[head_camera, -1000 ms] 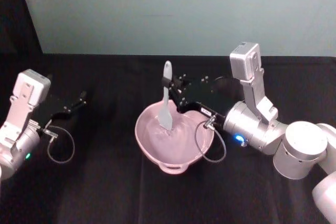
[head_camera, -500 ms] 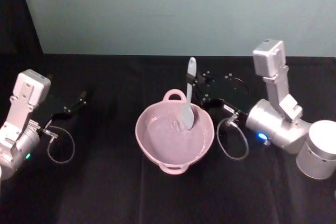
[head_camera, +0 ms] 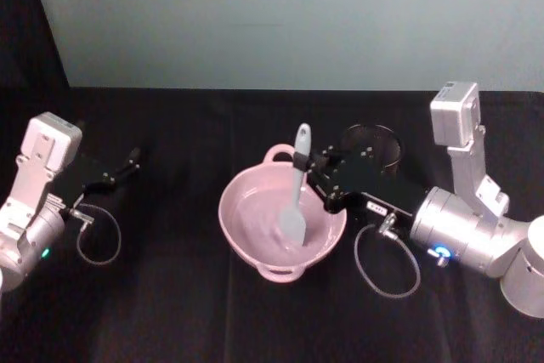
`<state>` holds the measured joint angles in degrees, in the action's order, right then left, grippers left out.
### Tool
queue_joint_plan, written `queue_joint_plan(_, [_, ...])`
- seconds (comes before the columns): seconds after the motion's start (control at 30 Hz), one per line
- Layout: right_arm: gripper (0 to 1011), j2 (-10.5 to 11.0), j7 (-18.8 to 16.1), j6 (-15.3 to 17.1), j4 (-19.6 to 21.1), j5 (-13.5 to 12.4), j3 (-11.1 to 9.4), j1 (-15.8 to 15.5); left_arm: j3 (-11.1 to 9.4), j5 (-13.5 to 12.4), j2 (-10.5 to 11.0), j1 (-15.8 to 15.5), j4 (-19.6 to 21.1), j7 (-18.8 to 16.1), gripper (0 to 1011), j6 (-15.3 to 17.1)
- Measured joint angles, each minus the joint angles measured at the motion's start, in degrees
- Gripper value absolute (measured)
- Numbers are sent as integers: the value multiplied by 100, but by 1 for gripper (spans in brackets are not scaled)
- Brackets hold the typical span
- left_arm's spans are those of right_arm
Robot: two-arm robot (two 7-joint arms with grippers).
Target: Use the one hand to pick up the spoon and stir the clear water in the bowl.
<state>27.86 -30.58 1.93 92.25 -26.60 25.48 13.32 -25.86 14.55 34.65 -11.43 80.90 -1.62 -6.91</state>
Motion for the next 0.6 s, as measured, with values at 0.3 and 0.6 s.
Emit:
queue_joint_plan(0.3, [109,-132,-39,90,68,-129,228,15,0,0,0,0,0,-1,1011,0])
queue_joint_plan(0.6, [109,-513,187,-39,-224,-82,396,226,0,0,0,0,0,0,1011,0])
